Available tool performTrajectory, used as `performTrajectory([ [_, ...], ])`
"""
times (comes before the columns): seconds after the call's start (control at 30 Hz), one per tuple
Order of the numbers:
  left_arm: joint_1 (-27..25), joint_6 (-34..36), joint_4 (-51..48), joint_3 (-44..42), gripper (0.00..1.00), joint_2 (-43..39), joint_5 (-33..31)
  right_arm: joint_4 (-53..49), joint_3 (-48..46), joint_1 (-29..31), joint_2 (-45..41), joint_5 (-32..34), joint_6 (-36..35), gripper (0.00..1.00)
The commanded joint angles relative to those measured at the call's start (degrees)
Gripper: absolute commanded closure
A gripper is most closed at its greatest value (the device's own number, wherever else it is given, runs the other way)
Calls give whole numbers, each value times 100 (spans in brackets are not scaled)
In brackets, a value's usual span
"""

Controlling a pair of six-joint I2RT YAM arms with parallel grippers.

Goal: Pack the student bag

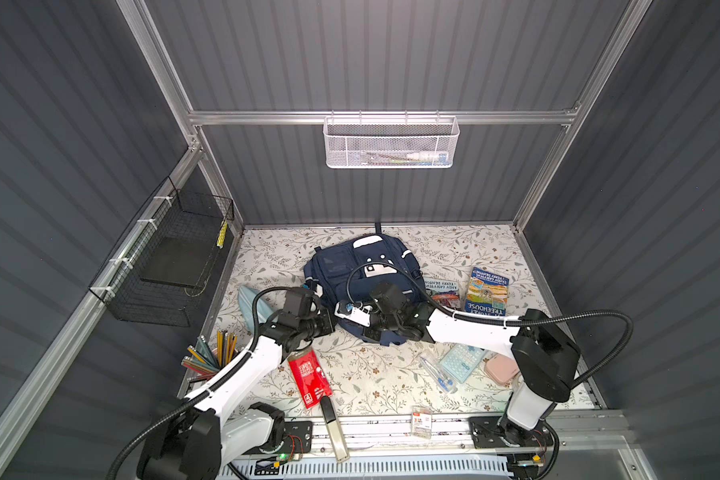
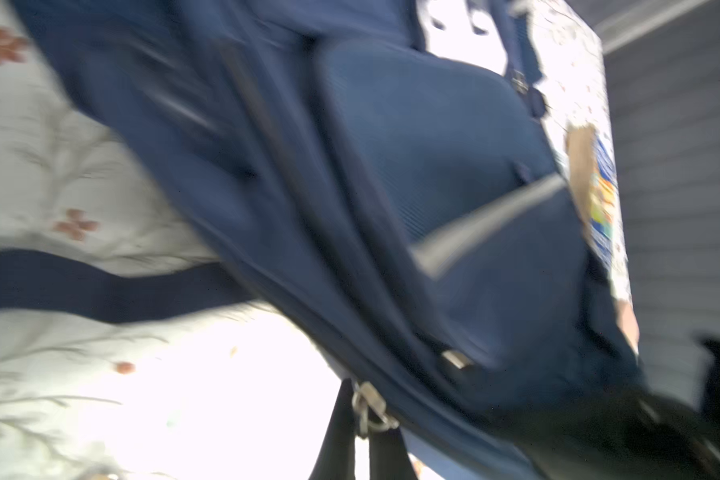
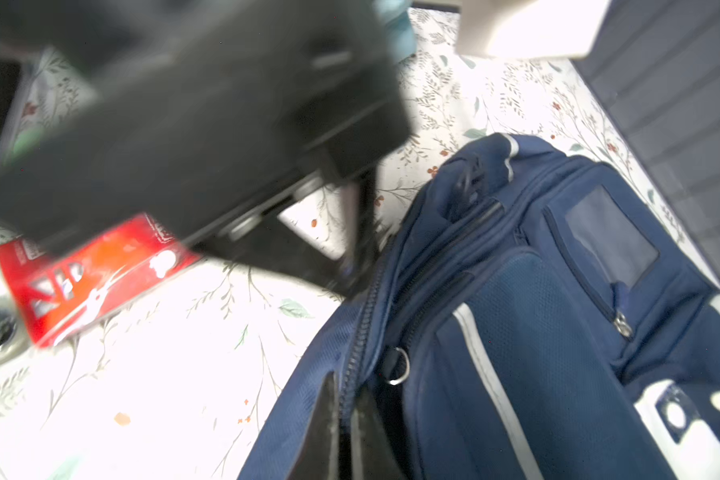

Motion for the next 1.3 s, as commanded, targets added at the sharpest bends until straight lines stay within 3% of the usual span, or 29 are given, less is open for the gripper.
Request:
performTrajectory([
  [0.0,791,240,436,55,100,326,-215,-94,-174,38,-435,-588,-645,100],
  [0.1,1150,327,473,330,100,512,-384,-254,-207,60,-537,-828,-726,100],
  [0.27,1460,715,334,967,100,1115,-1278,-252,-397,143,-597,-1016,-674,100],
  [0.33,1708,727,465,1104,100,1394,-1268,-232,-490,192,-552,-991,-682,100],
  [0.5,1749,746,544,1172,100,1551,-1051,-116,-570,201,-393,-845,-611,100],
  [0.53,1741,703,584,1090,100,1477,-899,-58,-532,201,-333,-816,-517,89],
  [0.57,1732,669,607,1001,100,1386,-781,-12,-489,207,-261,-773,-410,85],
  [0.7,1691,694,386,659,61,881,-366,162,-261,345,-5,-261,-11,61],
  [0.73,1683,735,291,589,56,715,-329,261,-280,395,-15,-197,38,56],
  [0.77,1623,792,143,576,51,560,-414,417,-331,433,-57,-102,137,52],
  [0.83,1366,929,-224,665,27,271,-830,838,-564,465,-275,98,436,43],
  [0.93,1238,902,-443,770,3,71,-773,1306,-907,458,-691,748,1029,35],
  [1.0,970,885,-473,876,0,46,-733,1225,-982,449,-974,1224,1398,29],
  [1.13,-290,653,-245,1301,0,216,-961,230,-843,90,-1491,2583,2772,20],
  [1.23,-1258,528,132,1816,0,762,-913,-821,-830,-712,-1885,2627,3786,18],
  [1.27,-1483,524,194,2035,0,1014,-805,-977,-912,-1021,-2030,2373,3992,17],
])
